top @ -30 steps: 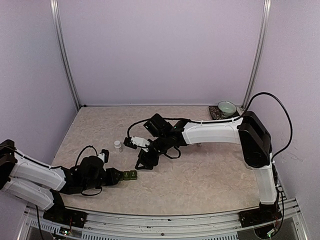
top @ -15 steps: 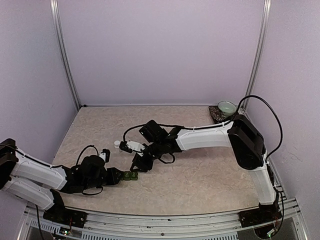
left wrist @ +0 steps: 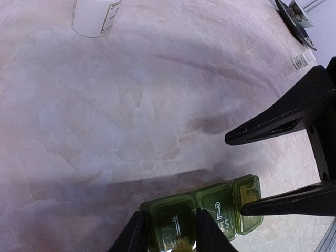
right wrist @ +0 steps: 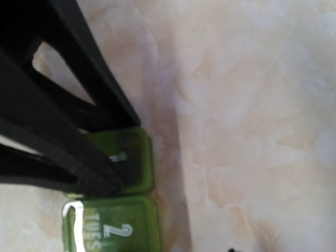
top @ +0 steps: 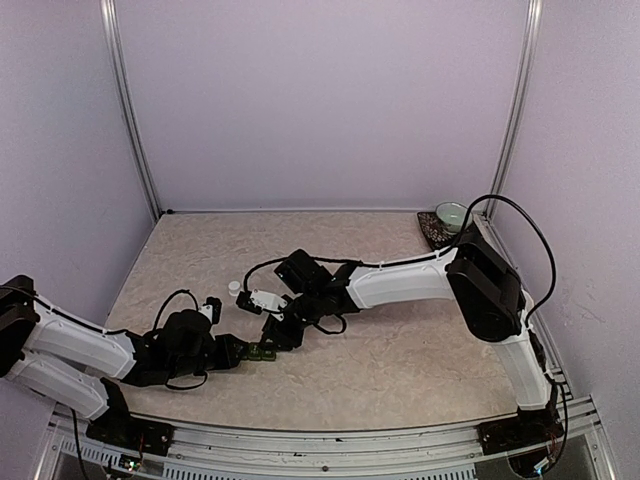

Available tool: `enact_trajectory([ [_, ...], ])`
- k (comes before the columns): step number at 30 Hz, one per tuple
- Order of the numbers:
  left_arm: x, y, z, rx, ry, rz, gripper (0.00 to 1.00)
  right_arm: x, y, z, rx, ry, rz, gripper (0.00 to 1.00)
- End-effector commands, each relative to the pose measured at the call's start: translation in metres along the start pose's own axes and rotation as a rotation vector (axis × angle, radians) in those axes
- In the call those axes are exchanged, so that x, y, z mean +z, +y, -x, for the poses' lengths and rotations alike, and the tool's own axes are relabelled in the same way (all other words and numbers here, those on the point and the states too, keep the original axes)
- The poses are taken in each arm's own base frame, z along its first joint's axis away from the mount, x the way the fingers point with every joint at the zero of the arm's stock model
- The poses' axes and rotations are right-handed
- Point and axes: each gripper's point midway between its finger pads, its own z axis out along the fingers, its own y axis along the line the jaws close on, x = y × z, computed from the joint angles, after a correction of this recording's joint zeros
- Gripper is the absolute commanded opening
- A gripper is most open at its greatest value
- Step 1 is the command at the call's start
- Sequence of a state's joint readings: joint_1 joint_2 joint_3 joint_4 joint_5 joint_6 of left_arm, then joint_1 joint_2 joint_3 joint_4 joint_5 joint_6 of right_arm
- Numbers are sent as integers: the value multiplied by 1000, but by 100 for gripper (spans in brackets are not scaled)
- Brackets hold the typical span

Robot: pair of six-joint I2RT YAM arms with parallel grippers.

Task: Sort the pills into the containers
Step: Adjust the pill container at the center of the board.

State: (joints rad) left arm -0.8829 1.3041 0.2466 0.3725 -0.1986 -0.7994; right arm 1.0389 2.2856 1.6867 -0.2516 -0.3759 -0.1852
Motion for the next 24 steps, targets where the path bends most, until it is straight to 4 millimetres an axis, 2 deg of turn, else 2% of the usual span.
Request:
enact_trajectory([
  [1, 1, 6, -12, 27, 47, 22, 32, 19, 1, -43, 6, 102, -15, 46],
  [13, 0, 9, -13, 23, 46, 34, 32, 28, 11, -96, -16, 214, -28, 45],
  [17, -1, 10, -13, 24, 47, 36, 32, 30, 13, -109, -25, 205, -30, 46],
  [24, -1, 7, -12, 25, 47, 29, 32, 48, 13, -123, -30, 170, 0, 46],
])
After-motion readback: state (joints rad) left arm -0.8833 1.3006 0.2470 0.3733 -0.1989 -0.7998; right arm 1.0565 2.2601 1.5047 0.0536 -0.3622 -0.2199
